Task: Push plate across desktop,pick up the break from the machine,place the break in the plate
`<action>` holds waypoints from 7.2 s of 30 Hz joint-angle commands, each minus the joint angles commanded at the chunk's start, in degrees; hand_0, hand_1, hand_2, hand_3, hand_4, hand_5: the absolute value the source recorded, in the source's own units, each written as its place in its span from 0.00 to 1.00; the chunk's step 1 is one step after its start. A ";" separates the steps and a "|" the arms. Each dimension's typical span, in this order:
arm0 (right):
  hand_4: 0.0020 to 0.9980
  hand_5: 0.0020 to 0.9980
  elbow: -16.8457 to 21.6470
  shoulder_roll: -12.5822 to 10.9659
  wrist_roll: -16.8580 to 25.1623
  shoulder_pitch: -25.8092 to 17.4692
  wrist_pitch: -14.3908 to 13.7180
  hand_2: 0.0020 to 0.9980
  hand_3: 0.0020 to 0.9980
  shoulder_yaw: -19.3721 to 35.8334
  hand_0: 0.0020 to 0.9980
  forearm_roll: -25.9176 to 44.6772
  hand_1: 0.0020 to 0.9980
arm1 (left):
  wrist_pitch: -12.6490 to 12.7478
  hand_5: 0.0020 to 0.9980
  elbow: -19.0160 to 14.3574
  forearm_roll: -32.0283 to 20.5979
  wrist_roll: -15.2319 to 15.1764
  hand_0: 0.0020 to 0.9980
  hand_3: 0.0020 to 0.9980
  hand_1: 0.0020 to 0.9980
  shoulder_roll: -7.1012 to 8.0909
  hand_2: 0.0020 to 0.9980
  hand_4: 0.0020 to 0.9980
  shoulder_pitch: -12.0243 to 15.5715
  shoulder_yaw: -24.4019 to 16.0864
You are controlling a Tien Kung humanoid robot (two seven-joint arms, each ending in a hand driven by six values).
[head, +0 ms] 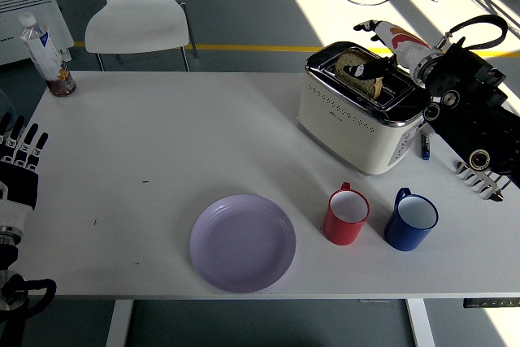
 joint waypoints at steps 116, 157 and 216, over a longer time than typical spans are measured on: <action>0.29 0.08 38.67 -6.51 -8.10 -4.98 3.65 0.43 0.49 -23.09 0.37 23.97 0.38 | 2.10 1.00 2.53 3.56 -0.85 0.82 0.83 0.83 -0.74 0.88 0.49 -0.31 -0.51; 0.42 0.15 26.71 -0.12 7.87 -10.59 3.87 0.56 0.57 -25.68 0.52 27.94 0.57 | 1.80 1.00 3.37 3.80 -1.37 0.82 0.83 0.83 -0.87 0.88 0.48 -0.50 -0.16; 0.55 0.39 54.06 -6.08 18.65 -41.66 -2.83 0.80 0.81 32.33 0.79 60.56 0.77 | 2.21 1.00 1.52 4.18 -0.88 0.82 0.81 0.82 0.00 0.87 0.47 -0.33 0.52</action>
